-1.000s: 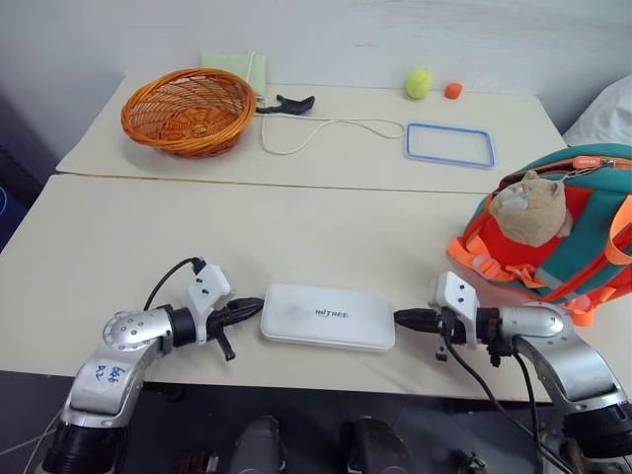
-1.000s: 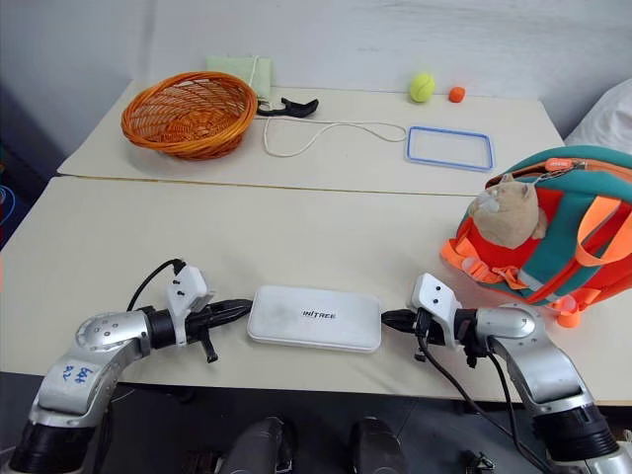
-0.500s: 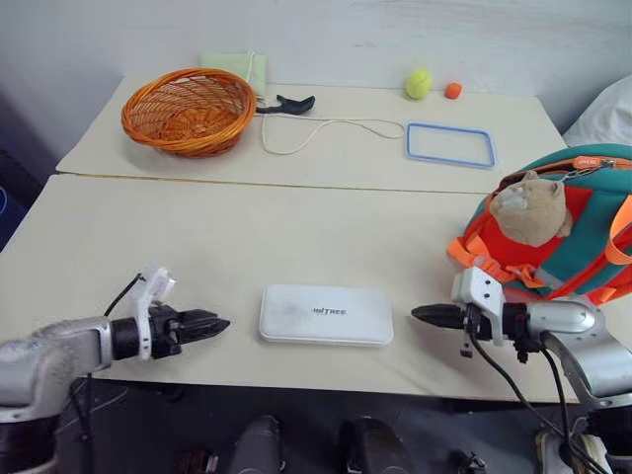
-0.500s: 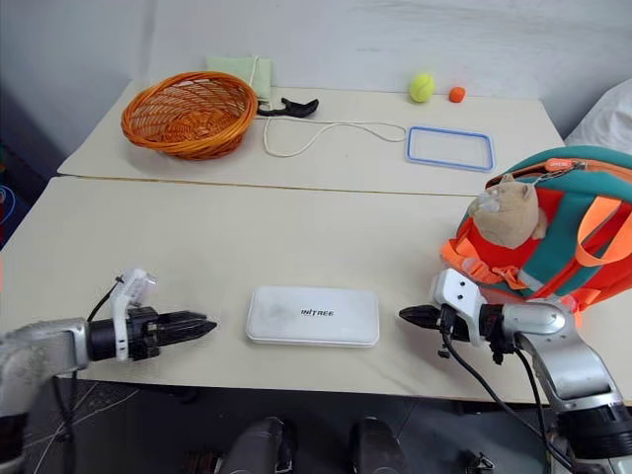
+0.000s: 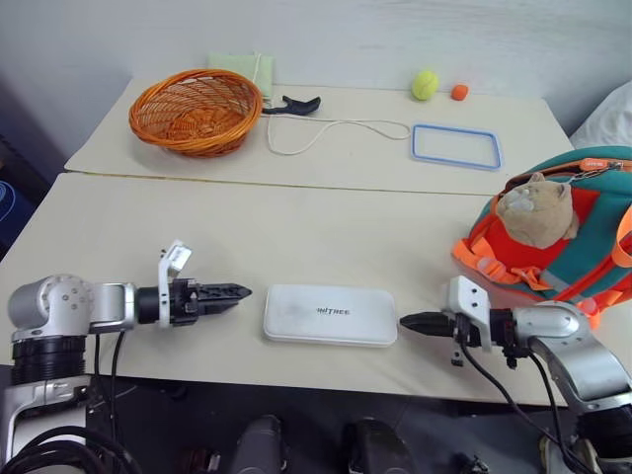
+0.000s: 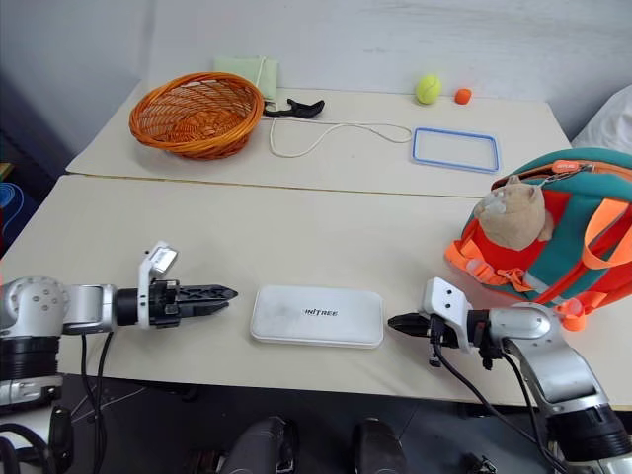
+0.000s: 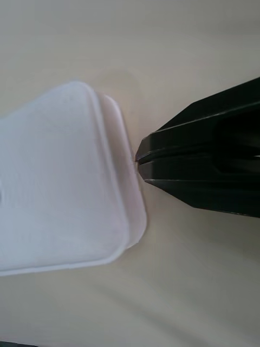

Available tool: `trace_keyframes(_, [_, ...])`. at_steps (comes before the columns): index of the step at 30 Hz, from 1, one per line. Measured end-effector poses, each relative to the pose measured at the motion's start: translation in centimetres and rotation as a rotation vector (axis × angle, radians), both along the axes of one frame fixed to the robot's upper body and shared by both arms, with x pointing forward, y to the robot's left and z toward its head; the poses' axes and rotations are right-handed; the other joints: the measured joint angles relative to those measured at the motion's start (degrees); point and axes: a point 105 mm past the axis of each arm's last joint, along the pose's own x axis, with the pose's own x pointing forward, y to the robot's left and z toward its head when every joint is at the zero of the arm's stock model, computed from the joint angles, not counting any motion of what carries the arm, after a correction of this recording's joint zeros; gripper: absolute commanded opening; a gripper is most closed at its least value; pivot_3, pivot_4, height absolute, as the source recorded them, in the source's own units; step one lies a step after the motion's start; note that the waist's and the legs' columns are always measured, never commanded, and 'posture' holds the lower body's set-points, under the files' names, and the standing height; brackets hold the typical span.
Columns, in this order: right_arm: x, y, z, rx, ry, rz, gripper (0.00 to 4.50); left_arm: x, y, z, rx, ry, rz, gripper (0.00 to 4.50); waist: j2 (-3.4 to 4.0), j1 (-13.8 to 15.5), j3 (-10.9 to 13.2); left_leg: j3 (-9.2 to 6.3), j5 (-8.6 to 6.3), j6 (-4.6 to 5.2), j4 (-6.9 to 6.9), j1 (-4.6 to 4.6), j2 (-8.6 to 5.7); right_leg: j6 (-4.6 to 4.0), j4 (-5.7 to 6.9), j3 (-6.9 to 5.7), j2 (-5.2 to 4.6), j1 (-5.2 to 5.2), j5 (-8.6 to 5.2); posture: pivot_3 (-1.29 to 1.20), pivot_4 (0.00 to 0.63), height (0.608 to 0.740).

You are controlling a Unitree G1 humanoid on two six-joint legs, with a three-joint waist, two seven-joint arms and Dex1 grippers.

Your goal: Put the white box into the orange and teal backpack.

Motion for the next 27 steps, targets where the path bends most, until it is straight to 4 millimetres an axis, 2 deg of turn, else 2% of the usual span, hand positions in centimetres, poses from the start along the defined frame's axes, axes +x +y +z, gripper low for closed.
trace_keyframes(6, [0.8, 1.0, 0.2, 0.001, -0.019, 0.022, 0.0, 0.0, -3.0, -0.4, -0.053, 0.041, -0.07, 4.08, 0.0, -0.1, 0.0, 0.01, -0.01, 0.02, 0.04, 0.0, -0.01, 0.01, 0.01, -0.01, -0.02, 0.01, 0.0, 0.0, 0.15, 0.74])
trace_keyframes(13, [1.3, 1.7, 0.1, 0.0, -0.026, 0.036, 0.0, -1.0, -4.9, -0.7, -0.088, 0.09, -0.12, 4.08, -0.01, -0.3, 0.0, 0.01, 0.0, 0.01, 0.07, -0.01, 0.0, 0.01, 0.01, 0.0, -0.01, 0.0, 0.0, 0.0, 0.15, 0.74])
trace_keyframes(17, [1.3, 2.4, -0.1, 0.016, -0.023, 0.043, 0.0, -1.1, -5.5, -1.0, -0.095, 0.126, -0.121, 3.18, -0.02, -0.3, 0.0, 0.0, 0.01, 0.0, 0.08, -0.01, 0.0, 0.01, 0.01, -0.01, 0.0, 0.0, 0.0, 0.0, 0.15, 0.74])
trace_keyframes(23, [1.4, 2.2, -0.2, 0.001, -0.025, 0.032, 0.0, -1.4, -6.0, -0.2, -0.133, 0.122, -0.136, 1.36, -0.03, -0.3, 0.0, 0.0, 0.02, -0.03, 0.09, -0.02, 0.0, 0.01, 0.01, -0.01, 0.01, 0.0, 0.0, 0.0, 0.15, 0.74])
trace_keyframes(24, [1.3, 2.2, -0.2, 0.008, -0.019, 0.03, 0.0, -1.4, -6.1, -0.1, -0.136, 0.122, -0.136, 1.22, -0.03, -0.3, 0.0, 0.0, 0.02, -0.03, 0.09, -0.02, 0.0, 0.01, 0.0, -0.01, 0.01, 0.0, 0.0, 0.0, 0.15, 0.74])
trace_keyframes(26, [1.0, 1.7, 0.1, 0.066, 0.009, 0.01, 0.0, -1.5, -6.1, -0.2, -0.148, 0.128, -0.124, 1.21, -0.03, -0.2, 0.0, 0.0, 0.02, -0.03, 0.08, -0.02, 0.0, 0.01, -0.03, 0.0, 0.02, 0.0, 0.0, 0.0, 0.15, 0.74])
trace_keyframes(27, [0.8, 1.6, 0.4, 0.098, 0.018, -0.003, 0.17, -1.5, -6.1, -0.3, -0.156, 0.132, -0.114, 1.21, -0.03, -0.2, 0.0, 0.0, 0.02, -0.03, 0.07, -0.03, 0.0, 0.01, -0.04, 0.0, 0.02, 0.0, 0.0, 0.0, 0.15, 0.74])
